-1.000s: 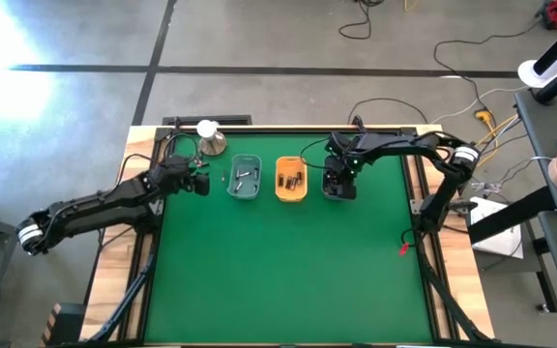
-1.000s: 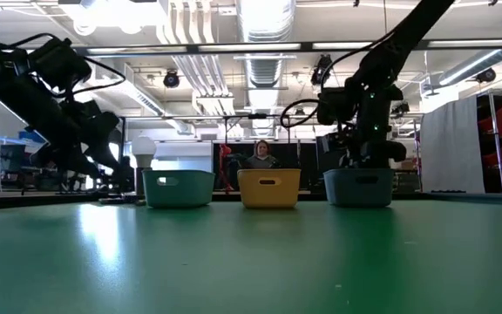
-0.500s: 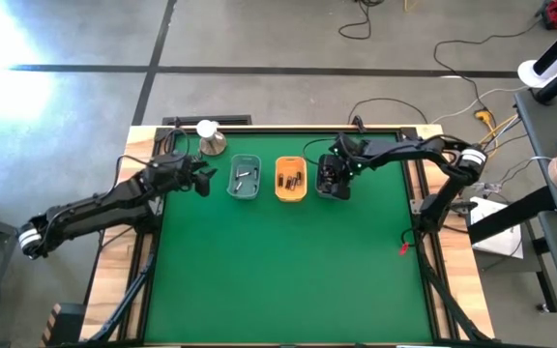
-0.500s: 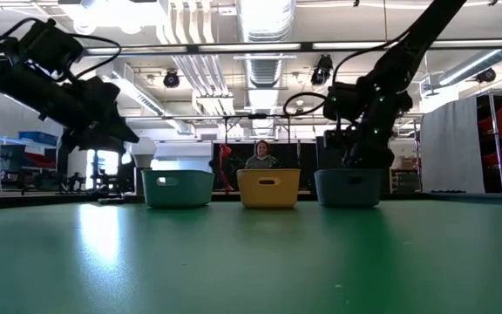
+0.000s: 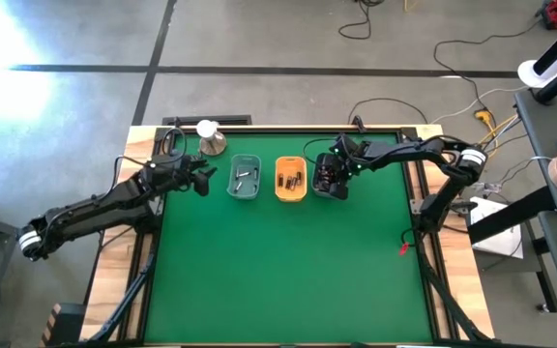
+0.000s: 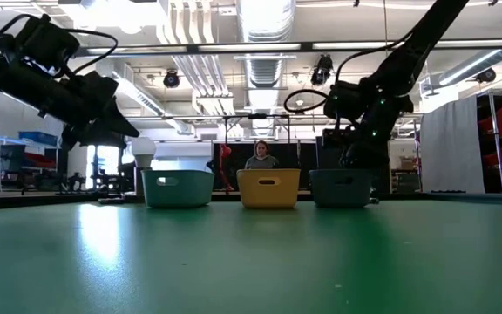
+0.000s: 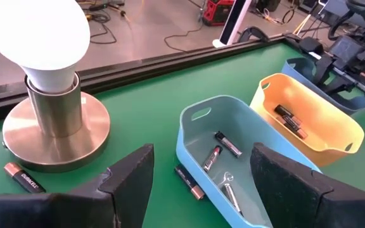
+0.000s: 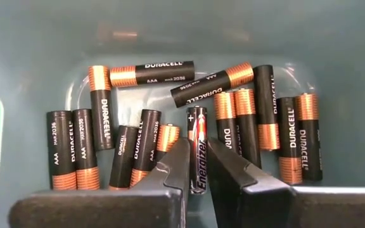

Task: Sort batteries
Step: Put the silver battery into the green bin

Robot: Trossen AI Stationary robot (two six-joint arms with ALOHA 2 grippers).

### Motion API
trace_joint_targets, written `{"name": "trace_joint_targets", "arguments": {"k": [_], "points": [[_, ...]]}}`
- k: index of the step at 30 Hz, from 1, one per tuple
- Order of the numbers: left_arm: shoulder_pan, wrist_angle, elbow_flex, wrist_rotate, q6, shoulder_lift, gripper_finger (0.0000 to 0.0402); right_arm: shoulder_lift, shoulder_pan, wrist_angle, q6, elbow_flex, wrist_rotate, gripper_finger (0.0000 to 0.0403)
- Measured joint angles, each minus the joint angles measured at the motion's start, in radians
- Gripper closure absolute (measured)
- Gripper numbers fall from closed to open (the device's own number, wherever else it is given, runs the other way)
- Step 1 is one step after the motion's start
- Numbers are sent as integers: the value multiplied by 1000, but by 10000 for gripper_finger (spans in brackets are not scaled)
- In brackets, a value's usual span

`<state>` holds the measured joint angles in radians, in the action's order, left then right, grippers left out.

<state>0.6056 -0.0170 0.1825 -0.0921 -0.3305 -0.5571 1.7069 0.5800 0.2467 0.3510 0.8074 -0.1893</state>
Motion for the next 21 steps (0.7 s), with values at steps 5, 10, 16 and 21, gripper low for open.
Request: {"name": "trace_joint_targets", "arguments": {"k": [5, 10, 16, 21], "points": [[0, 3, 0, 0, 0, 0, 161, 2, 1, -21, -7, -1, -23, 368], [0, 3, 0, 0, -14, 0, 161, -15, 1, -59, -19, 0, -52, 369], [0, 4, 0, -2, -18, 0, 161, -65, 1, -60, -19, -2, -54, 369], [0, 18, 0, -2, -19, 0, 161, -94, 0, -53, -19, -5, -56, 369]]}}
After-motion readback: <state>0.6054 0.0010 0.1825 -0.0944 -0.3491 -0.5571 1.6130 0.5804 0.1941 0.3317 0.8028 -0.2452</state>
